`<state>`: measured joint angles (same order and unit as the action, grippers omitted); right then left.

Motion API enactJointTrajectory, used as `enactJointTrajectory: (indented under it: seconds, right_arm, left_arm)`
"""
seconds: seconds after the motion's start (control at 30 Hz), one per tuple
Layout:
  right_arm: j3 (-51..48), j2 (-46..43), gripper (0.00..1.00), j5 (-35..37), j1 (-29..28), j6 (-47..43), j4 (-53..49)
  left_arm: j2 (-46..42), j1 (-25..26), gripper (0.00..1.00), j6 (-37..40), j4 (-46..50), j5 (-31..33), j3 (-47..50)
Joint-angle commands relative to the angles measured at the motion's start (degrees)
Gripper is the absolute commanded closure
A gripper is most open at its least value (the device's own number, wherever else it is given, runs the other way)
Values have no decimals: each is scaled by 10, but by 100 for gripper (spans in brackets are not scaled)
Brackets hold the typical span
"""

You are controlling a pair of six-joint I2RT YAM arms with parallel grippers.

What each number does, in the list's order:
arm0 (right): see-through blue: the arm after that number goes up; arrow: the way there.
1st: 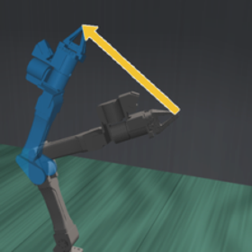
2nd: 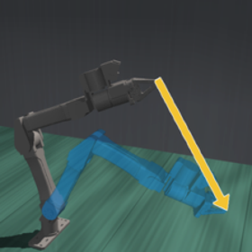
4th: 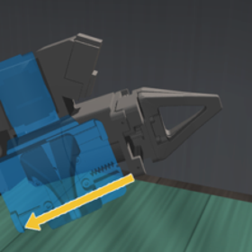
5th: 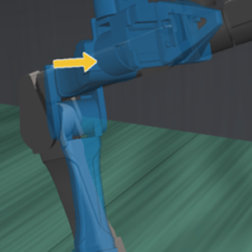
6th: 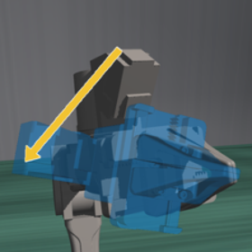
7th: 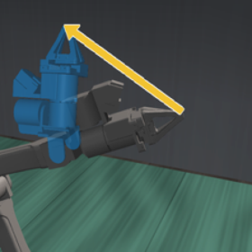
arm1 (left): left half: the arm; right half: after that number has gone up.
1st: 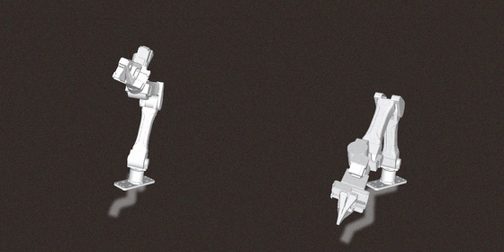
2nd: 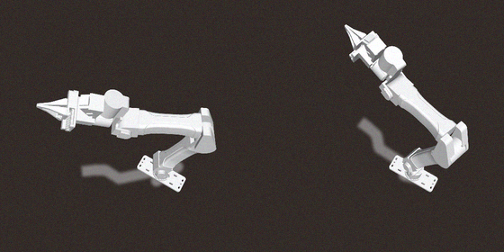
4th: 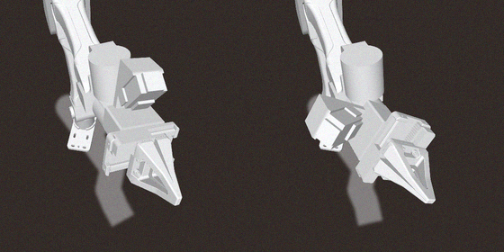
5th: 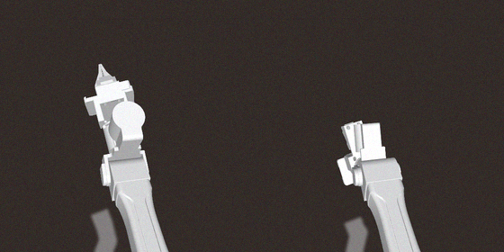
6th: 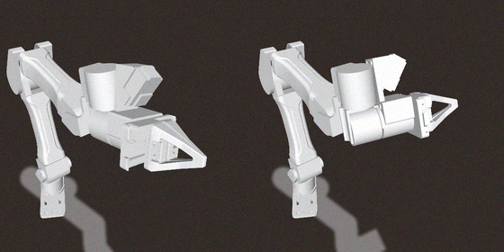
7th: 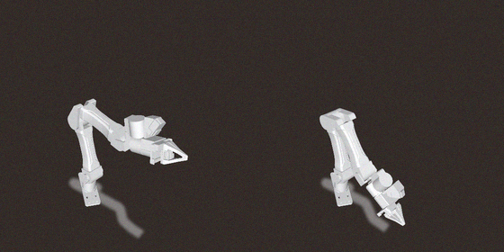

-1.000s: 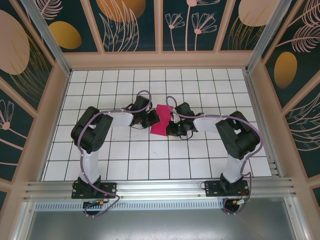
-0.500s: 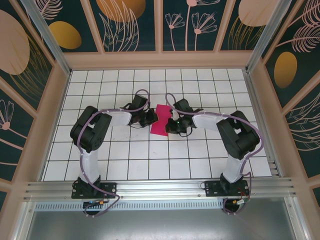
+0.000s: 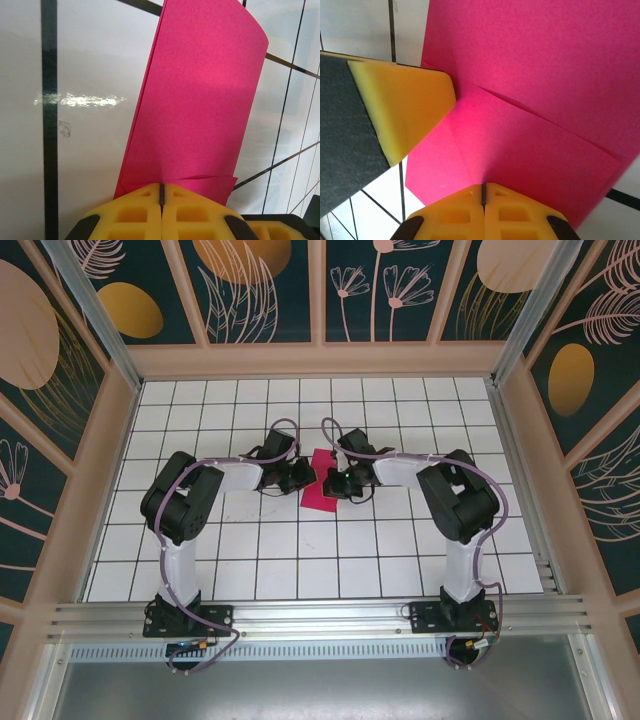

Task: Fold a paper plane with a square sheet of paper (pick it up from the middle)
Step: Fold the triangle a second time at the center of the table.

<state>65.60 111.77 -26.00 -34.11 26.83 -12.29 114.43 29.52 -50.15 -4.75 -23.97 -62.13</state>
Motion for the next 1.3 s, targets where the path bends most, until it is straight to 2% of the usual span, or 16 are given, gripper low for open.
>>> enactJointTrajectory:
  seconds: [0.0, 0.5, 0.77, 1.0, 1.27]
  right_arm:
    - [6, 9, 100, -2, -2, -14, -4]
    - [-140, -89, 100, -32, -6, -71, -48]
    - [-49, -87, 100, -25, -2, -50, -20]
    - [24, -3, 100, -19, -4, -38, -18]
    - [34, 30, 100, -11, -6, -34, -16]
  left_arm:
    - [32, -4, 92, 9, 46, 37, 19]
    - [36, -5, 92, 0, 56, 54, 23]
    - [34, -4, 92, 2, 54, 43, 19]
    - [33, -3, 92, 3, 54, 40, 20]
    - [34, -3, 92, 0, 53, 41, 20]
